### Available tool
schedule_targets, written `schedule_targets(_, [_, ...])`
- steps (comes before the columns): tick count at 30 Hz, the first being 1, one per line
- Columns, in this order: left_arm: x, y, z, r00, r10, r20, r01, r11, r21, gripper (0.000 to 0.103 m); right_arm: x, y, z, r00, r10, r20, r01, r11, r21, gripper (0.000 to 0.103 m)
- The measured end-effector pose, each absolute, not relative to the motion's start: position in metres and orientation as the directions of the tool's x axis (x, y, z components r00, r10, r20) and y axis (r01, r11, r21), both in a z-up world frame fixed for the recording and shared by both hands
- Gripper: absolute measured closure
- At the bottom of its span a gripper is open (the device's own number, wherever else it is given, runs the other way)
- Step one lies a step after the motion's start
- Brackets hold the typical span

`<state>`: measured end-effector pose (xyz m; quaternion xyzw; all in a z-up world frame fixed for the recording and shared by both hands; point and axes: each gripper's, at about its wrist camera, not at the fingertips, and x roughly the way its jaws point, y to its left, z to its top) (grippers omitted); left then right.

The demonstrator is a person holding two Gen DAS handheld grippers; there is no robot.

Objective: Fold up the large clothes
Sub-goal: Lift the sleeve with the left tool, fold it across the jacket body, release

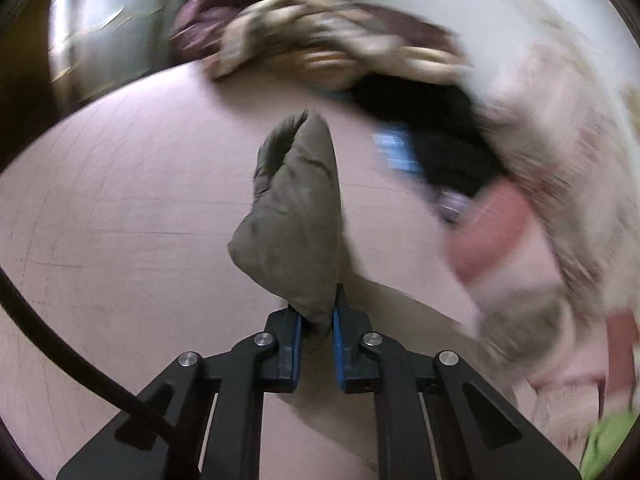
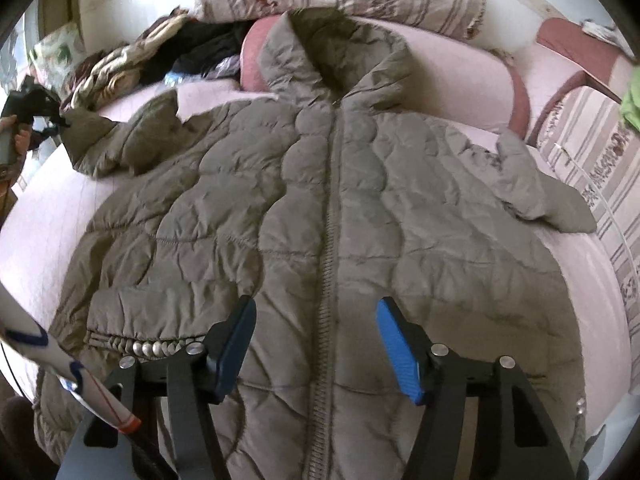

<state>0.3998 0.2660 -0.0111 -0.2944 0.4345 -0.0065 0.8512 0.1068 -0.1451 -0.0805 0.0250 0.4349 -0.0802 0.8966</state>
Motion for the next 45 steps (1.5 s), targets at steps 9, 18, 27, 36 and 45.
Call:
schedule_targets(9, [0.324, 0.06, 0.035, 0.533, -0.528, -0.661, 0.162, 0.831, -0.533, 0.092, 0.068, -0.194, -0.062, 0.623, -0.157, -0.767, 0.281, 0.959, 0.031, 0.036])
schedule_targets(18, [0.259, -0.079, -0.072, 0.406, -0.34, -0.848, 0.28, 0.93, -0.238, 0.087, 0.037, -0.259, -0.063, 0.583, -0.204, -0.787, 0.397, 0.916, 0.057, 0.036])
schedule_targets(27, [0.172, -0.024, -0.045, 0.494, -0.369, -0.787, 0.244, 0.928, -0.283, 0.042, 0.079, -0.289, -0.068, 0.583, -0.11, -0.805, 0.379, 0.913, 0.149, 0.026])
schedule_targets(36, [0.11, 0.045, -0.062, 0.561, -0.265, -0.785, 0.05, 0.957, -0.287, 0.036, 0.174, -0.291, -0.113, 0.563, 0.186, -0.806, 0.369, 0.816, 0.446, 0.02])
schedule_targets(45, [0.087, 0.025, -0.053, 0.583, -0.233, -0.778, 0.132, 0.972, -0.192, 0.036, 0.235, -0.272, -0.117, 0.5, 0.237, -0.833, 0.359, 0.819, 0.448, 0.077])
